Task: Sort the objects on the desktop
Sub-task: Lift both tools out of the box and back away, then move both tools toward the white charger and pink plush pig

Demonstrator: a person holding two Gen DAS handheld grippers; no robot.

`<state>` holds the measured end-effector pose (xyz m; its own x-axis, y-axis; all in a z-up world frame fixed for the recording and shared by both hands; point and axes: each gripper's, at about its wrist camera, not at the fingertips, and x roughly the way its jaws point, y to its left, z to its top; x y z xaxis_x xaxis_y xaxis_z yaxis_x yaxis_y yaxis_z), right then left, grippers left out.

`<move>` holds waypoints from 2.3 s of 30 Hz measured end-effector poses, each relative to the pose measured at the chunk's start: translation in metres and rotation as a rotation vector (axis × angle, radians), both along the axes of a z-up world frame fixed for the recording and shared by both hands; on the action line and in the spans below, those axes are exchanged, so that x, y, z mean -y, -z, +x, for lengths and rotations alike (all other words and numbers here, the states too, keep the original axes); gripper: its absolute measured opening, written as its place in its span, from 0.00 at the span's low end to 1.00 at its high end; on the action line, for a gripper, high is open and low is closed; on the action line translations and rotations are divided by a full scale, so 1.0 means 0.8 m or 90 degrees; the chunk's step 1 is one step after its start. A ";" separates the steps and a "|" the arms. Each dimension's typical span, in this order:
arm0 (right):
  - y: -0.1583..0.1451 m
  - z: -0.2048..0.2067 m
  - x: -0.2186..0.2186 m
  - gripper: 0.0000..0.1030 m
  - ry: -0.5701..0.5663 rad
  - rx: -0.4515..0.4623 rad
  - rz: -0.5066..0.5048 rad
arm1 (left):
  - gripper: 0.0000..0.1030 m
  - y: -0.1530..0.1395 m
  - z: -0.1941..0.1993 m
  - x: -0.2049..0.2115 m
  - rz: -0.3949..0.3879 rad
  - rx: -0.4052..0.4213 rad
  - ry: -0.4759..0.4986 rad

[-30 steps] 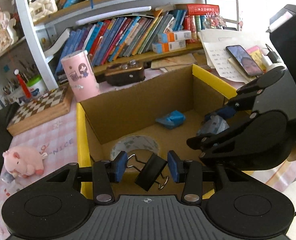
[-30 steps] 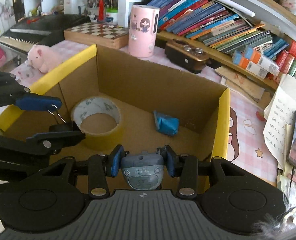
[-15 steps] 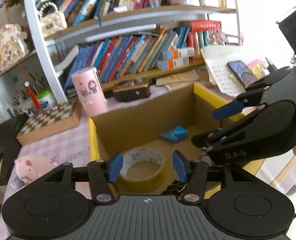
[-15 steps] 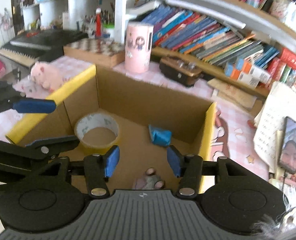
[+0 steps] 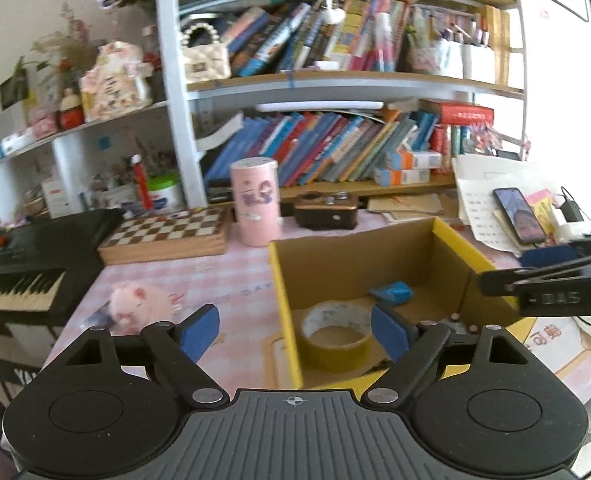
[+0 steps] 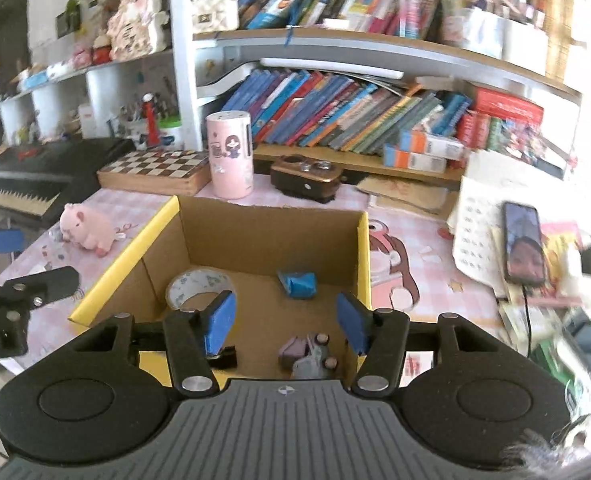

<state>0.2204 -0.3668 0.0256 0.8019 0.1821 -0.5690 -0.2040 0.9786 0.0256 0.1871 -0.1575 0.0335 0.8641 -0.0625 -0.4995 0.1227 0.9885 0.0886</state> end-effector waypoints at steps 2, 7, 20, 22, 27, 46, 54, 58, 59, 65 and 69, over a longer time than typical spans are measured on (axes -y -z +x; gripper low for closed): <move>0.003 -0.015 -0.003 0.52 0.022 -0.006 0.011 | 0.84 0.004 -0.011 -0.011 0.003 -0.002 -0.004; 0.018 -0.057 -0.025 0.52 0.062 -0.034 0.019 | 0.84 0.017 -0.037 -0.037 0.000 -0.022 0.004; 0.046 -0.143 -0.119 0.53 0.118 -0.088 0.037 | 0.88 0.036 -0.097 -0.104 0.005 -0.064 0.040; 0.049 -0.153 -0.133 0.53 0.120 -0.096 0.037 | 0.88 0.038 -0.106 -0.115 0.007 -0.069 0.040; 0.059 -0.180 -0.172 0.54 0.118 -0.113 0.033 | 0.89 0.040 -0.127 -0.143 0.014 -0.073 0.047; 0.073 -0.206 -0.289 0.55 0.033 -0.137 0.015 | 0.91 0.054 -0.171 -0.247 0.007 -0.103 -0.014; 0.070 -0.201 -0.329 0.55 -0.012 -0.131 0.001 | 0.91 0.052 -0.178 -0.282 -0.002 -0.097 -0.051; 0.068 -0.198 -0.346 0.55 -0.027 -0.126 -0.003 | 0.91 0.051 -0.179 -0.299 -0.005 -0.094 -0.063; 0.068 -0.196 -0.351 0.55 -0.031 -0.124 -0.004 | 0.91 0.051 -0.179 -0.303 -0.006 -0.093 -0.066; 0.065 -0.190 -0.374 0.55 -0.052 -0.121 -0.011 | 0.91 0.050 -0.179 -0.324 -0.014 -0.089 -0.084; 0.063 -0.185 -0.386 0.56 -0.066 -0.119 -0.017 | 0.91 0.051 -0.177 -0.332 -0.019 -0.093 -0.094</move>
